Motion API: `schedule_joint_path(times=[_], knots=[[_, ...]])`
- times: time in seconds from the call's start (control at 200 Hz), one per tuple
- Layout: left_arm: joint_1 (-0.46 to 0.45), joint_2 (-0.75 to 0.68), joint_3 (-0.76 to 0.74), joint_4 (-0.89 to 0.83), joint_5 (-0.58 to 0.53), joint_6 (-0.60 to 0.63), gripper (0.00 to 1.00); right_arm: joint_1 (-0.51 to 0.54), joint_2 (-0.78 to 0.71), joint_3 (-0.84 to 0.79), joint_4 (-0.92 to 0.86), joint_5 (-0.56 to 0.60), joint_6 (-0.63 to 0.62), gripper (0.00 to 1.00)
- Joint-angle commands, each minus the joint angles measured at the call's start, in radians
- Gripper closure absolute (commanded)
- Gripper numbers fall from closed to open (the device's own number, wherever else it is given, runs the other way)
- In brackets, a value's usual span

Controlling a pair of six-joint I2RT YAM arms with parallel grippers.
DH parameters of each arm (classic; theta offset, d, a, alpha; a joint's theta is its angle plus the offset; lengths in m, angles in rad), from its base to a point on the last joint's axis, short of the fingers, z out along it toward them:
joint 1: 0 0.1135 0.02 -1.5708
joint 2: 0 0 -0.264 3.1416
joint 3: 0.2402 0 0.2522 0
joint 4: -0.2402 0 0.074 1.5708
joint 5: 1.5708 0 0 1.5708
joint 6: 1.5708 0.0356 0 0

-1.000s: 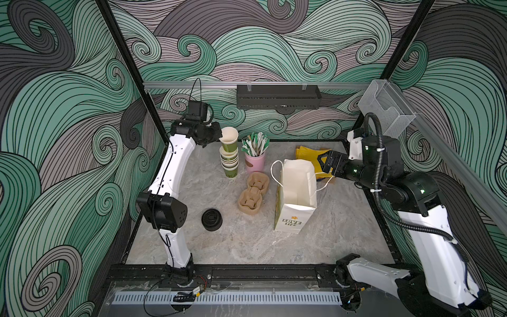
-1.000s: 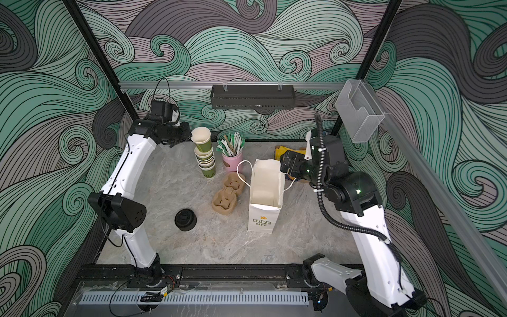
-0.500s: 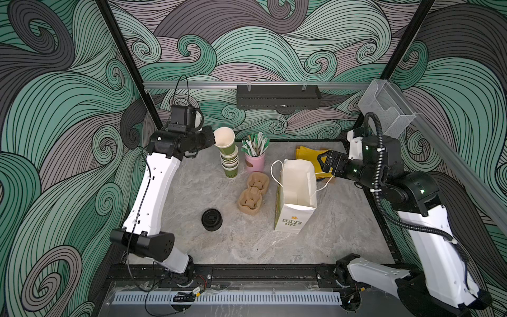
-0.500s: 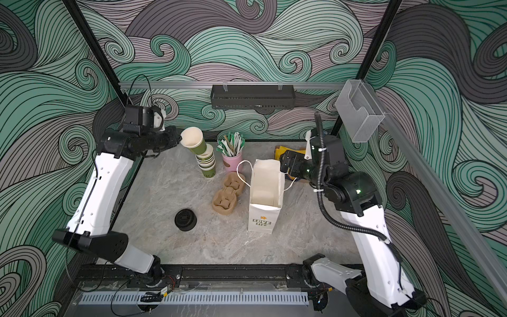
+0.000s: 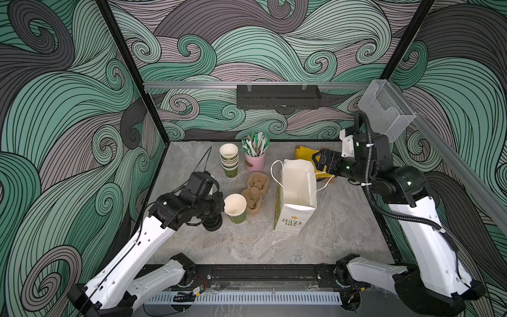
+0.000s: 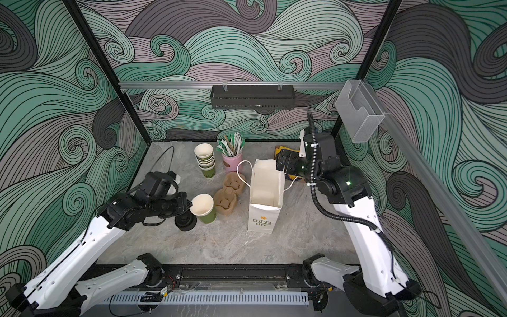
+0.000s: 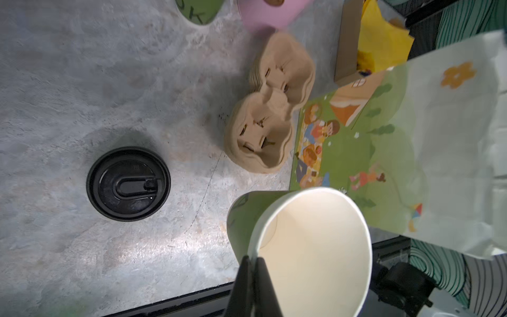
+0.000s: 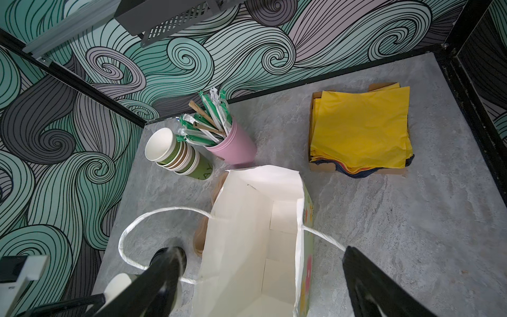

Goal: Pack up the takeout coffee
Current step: 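Lift the top cup off the stack and set it upright near the carrier, then swing the right arm across to the black lid while the left arm withdraws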

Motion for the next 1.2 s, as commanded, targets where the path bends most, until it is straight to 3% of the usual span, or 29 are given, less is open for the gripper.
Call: schedule_joint_path(times=[0.0,0.215,0.76,0.901,0.946,1.081,1.196], knots=[[-0.066,0.028,-0.06,0.098,-0.048,-0.011,1.0,0.003,0.004,0.005,0.014,-0.013,-0.016,0.07],[-0.12,0.063,-0.19,0.235,-0.094,-0.005,1.0,0.003,-0.016,0.0,0.013,0.006,-0.016,0.07],[-0.151,0.059,-0.315,0.272,-0.14,0.011,1.0,0.003,-0.012,0.01,0.013,0.0,-0.022,0.06],[-0.153,0.046,-0.306,0.258,-0.142,0.02,0.51,0.003,-0.015,0.011,0.003,0.004,-0.023,0.06],[-0.154,0.033,-0.298,0.249,-0.147,0.02,0.4,0.003,-0.014,0.014,-0.004,0.002,-0.027,0.06],[-0.153,-0.038,-0.24,0.245,-0.194,0.041,0.26,0.008,0.031,0.094,-0.079,-0.034,-0.062,0.08],[-0.149,-0.121,-0.173,0.298,-0.374,0.032,0.18,0.096,0.147,0.26,-0.184,-0.034,-0.115,0.1]])
